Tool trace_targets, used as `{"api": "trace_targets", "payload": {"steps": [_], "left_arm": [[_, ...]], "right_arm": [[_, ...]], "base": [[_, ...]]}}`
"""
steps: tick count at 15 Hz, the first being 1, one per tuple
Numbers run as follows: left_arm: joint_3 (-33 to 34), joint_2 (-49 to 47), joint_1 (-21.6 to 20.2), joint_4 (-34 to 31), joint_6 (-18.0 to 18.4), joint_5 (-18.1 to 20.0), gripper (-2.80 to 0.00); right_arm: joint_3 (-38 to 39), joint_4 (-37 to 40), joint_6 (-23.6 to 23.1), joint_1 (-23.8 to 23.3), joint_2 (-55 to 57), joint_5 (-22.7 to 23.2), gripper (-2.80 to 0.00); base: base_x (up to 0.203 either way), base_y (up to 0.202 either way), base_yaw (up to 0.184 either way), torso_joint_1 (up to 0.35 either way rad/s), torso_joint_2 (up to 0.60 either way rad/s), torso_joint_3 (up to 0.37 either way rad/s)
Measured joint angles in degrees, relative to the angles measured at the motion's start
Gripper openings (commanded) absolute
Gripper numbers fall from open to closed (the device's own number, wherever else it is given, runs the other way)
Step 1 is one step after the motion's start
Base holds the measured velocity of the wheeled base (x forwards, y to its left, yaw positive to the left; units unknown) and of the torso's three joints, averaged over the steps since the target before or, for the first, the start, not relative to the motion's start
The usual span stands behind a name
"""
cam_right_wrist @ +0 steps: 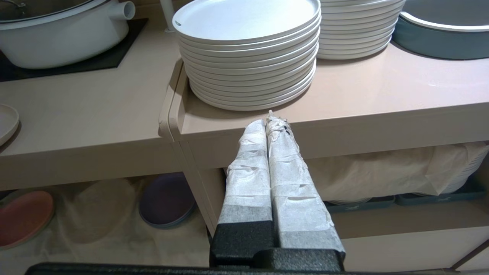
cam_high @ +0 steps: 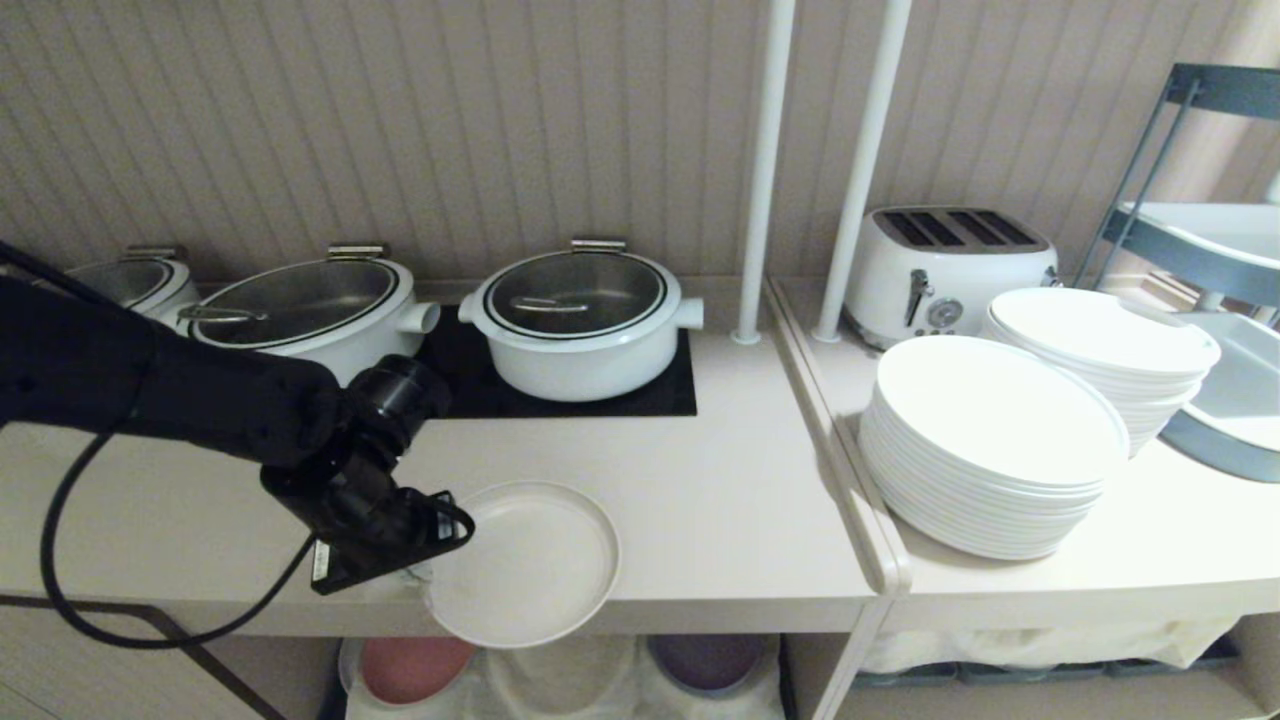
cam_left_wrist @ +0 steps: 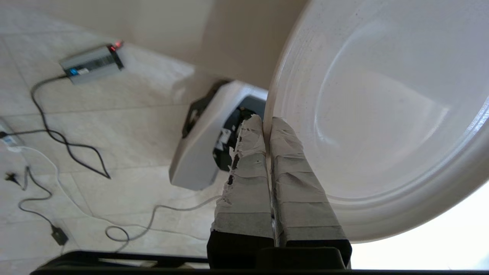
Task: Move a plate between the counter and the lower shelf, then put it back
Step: Pick up the plate
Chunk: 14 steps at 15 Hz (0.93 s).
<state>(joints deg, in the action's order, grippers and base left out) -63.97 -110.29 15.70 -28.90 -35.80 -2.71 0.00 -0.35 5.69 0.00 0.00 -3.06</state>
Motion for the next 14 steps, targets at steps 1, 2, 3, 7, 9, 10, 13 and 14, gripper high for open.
{"api": "trace_targets", "payload": {"steps": [1,2,3,7,9,10,13,14], "left_arm": [[0.59,0.60,-0.07,0.07,0.00,0.59,-2.80],[1.31,1.16,-0.13,0.10,-0.05,1.27,-2.80],[1.74,1.59,-0.24,0.18,-0.22,1.84,-2.80],[2.12,2.73,-0.33,0.24,-2.97,4.26,-2.80],[2.20,3.50,-0.44,0.18,-3.33,6.35,-2.80],[2.33,3.92,-0.52,0.18,-3.36,6.99,-2.80],[3.39,5.68,-0.83,0.15,-3.67,8.65,-2.80],[3.99,6.47,-1.03,0.15,-3.67,9.29,-2.80]], "right_arm": [[0.00,-0.02,-0.01,0.00,0.00,0.00,-2.80],[0.00,-0.02,0.00,0.00,0.00,0.00,-2.80],[0.00,-0.04,0.00,0.00,0.00,0.00,-2.80],[0.00,-0.02,-0.02,0.00,0.00,0.01,-2.80],[0.00,0.00,0.00,0.00,0.00,0.01,-2.80],[0.00,-0.01,-0.02,0.00,0.00,-0.01,-2.80],[0.00,-0.02,-0.01,0.00,0.00,0.01,-2.80],[0.00,-0.02,0.00,0.00,0.00,0.00,-2.80]], "base": [[0.000,0.000,0.000,0.000,0.00,0.000],[0.000,0.000,0.000,0.000,0.00,0.000],[0.000,0.000,0.000,0.000,0.00,0.000],[0.000,0.000,0.000,0.000,0.00,0.000],[0.000,0.000,0.000,0.000,0.00,0.000],[0.000,0.000,0.000,0.000,0.00,0.000],[0.000,0.000,0.000,0.000,0.00,0.000],[0.000,0.000,0.000,0.000,0.00,0.000]]}}
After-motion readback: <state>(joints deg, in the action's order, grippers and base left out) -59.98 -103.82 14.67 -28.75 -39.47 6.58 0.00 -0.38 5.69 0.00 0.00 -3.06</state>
